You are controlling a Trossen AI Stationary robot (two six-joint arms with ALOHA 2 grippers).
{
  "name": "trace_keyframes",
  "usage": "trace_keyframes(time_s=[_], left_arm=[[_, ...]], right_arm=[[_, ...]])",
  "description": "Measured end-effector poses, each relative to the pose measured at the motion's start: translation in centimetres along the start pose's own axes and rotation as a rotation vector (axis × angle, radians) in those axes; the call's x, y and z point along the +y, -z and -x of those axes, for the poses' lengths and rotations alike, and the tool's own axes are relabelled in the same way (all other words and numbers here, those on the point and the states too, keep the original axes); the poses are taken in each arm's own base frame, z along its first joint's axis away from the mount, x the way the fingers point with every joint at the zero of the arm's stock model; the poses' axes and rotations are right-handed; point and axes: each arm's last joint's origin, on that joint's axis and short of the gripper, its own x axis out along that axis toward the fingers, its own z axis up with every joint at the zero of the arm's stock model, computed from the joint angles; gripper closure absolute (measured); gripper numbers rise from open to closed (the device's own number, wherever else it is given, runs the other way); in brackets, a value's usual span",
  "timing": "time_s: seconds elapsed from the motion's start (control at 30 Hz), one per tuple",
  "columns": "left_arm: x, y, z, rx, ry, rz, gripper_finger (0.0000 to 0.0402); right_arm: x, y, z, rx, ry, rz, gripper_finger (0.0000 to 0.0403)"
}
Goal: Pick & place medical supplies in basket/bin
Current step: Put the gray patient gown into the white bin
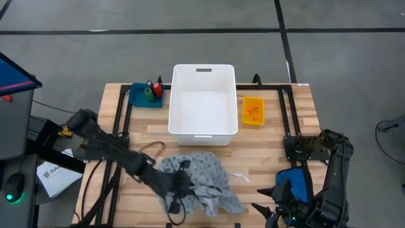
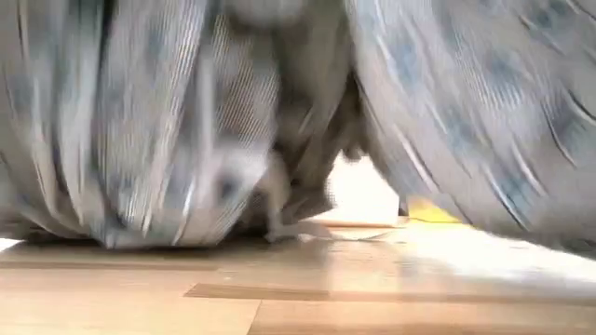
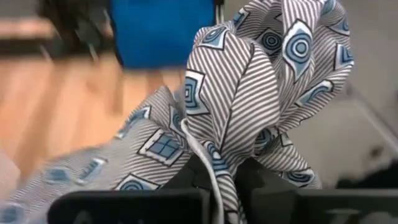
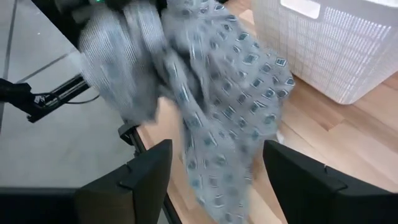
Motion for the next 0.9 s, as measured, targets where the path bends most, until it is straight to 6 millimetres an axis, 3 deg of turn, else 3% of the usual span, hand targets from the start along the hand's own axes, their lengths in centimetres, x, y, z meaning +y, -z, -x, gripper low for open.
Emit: trace_keyframes(time_s=[0.23, 0.53, 0.73, 0.9], left_arm=[[1.3, -4.7, 6.0, -0.302, -0.061, 0.097, 0.0398], [1.9, -7.9, 10.0, -0.594, -0.154, 0.081, 0.0398], [3.0, -9.2, 12.4, -0.687, -0.277, 0.036, 0.0398], [3.8, -12.4, 15.5, -0.883, -0.365, -0.013, 0.0398]], right_arm=[[-0.2, 0.2, 0.4, -0.018, 0.002, 0.029, 0.0182], [-0.8, 0.5, 0.9, -0.006, 0.023, 0.029, 0.0210], [-0.8, 0.7, 1.2, -0.001, 0.017, -0.011, 0.0204], [-0.8, 1.0, 1.7, 0.004, 0.002, -0.035, 0.0181]])
